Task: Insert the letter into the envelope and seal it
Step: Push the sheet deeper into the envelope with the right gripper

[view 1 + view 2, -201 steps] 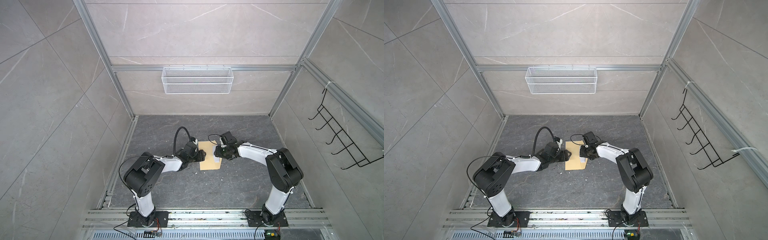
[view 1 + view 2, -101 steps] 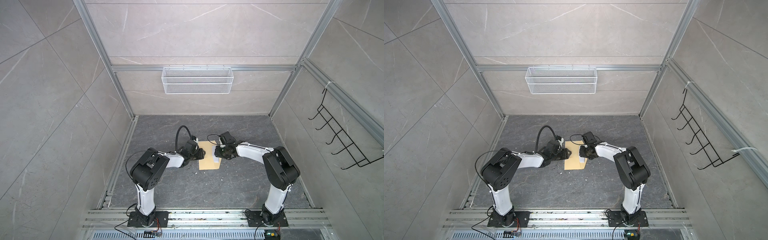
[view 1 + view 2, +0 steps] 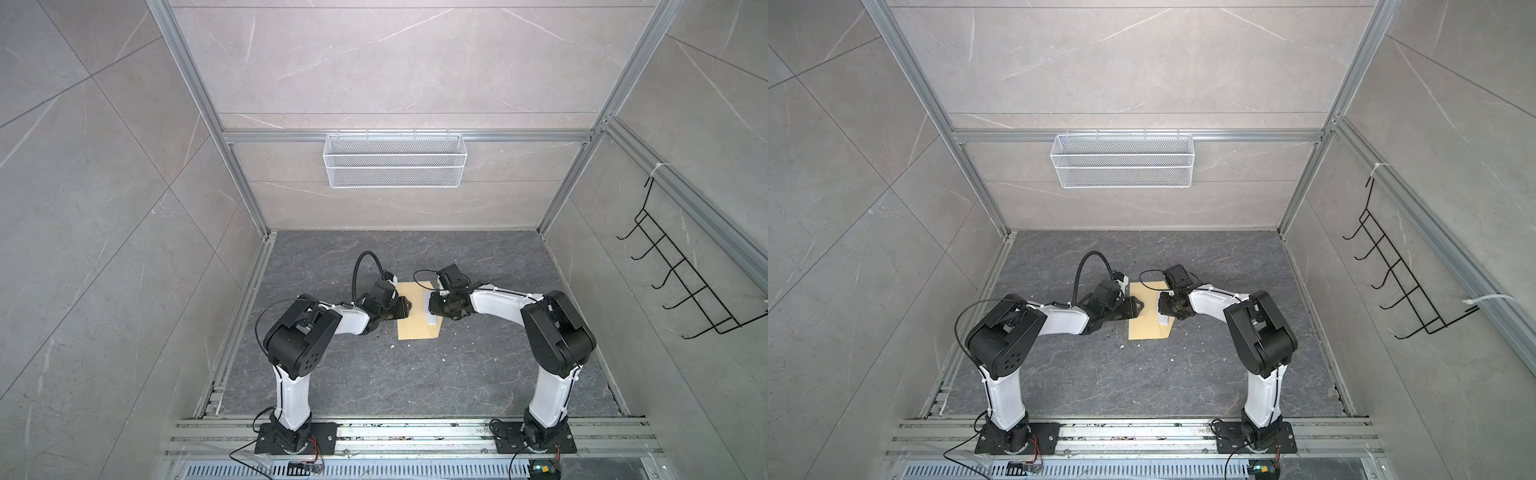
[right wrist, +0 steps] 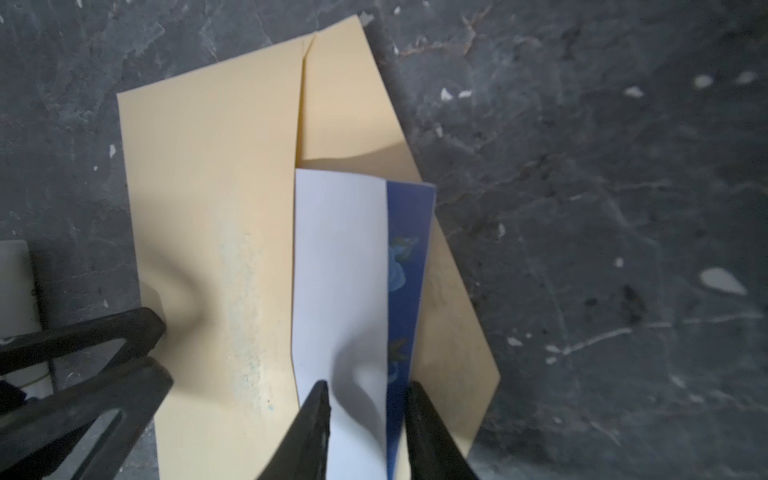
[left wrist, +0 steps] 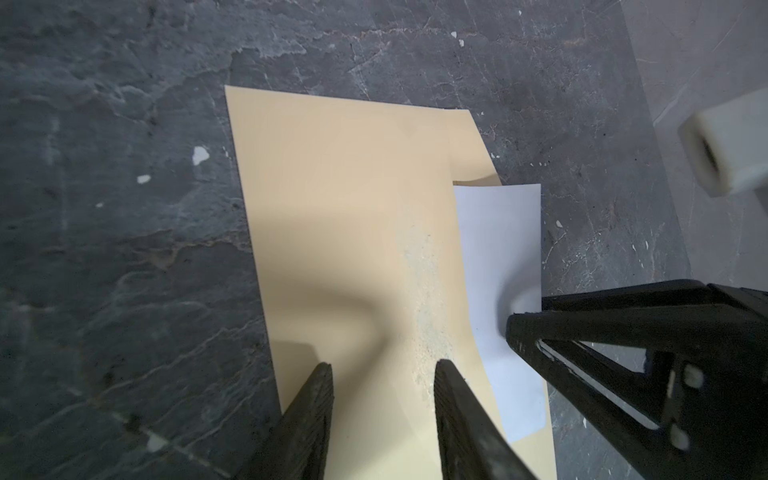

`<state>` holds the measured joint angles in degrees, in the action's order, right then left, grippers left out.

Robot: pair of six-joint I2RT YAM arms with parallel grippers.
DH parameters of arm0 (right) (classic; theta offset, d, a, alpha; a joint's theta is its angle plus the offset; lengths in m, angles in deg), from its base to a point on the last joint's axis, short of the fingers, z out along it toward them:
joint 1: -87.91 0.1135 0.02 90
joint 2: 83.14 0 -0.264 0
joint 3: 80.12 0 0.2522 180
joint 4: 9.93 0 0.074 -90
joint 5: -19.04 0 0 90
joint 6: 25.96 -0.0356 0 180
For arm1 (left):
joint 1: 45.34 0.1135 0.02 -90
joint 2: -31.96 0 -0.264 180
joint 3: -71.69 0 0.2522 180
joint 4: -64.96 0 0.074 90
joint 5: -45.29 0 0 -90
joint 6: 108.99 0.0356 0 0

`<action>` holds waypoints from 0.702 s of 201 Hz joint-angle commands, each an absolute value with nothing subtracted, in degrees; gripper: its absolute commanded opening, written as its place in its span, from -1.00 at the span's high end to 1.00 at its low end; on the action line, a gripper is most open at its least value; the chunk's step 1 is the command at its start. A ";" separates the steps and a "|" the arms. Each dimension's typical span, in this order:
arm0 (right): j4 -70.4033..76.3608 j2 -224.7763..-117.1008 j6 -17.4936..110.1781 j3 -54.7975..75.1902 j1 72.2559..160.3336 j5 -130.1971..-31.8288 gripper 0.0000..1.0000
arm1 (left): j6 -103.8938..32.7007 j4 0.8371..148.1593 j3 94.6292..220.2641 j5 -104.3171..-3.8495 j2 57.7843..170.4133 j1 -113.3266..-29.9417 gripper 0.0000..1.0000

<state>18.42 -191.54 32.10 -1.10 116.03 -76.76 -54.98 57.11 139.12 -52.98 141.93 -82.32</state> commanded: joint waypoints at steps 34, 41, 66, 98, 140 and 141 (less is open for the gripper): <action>16.05 -194.26 32.97 -1.09 116.39 -78.71 0.39 | -54.71 57.28 140.21 -54.19 144.02 -82.15 0.11; 15.88 -194.48 33.09 -0.98 116.41 -79.07 0.40 | -54.76 57.27 140.34 -54.25 144.15 -82.10 0.11; 15.38 -195.28 33.10 -0.86 116.39 -80.13 0.46 | -54.75 57.16 140.32 -54.37 144.46 -82.10 0.11; 14.35 -195.81 33.56 -0.80 116.34 -82.10 0.49 | -54.96 56.93 140.61 -54.58 144.81 -82.08 0.11; 13.17 -196.34 34.47 -0.79 116.39 -84.77 0.51 | -55.10 56.66 140.75 -54.90 145.16 -82.14 0.12; 13.12 -196.38 34.49 -0.79 116.39 -84.85 0.51 | -55.10 56.66 140.74 -54.91 145.16 -82.11 0.12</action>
<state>12.76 -193.64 33.19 -0.95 116.01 -81.46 -55.00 55.78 139.90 -53.95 143.18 -82.32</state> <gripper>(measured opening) 0.250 0.443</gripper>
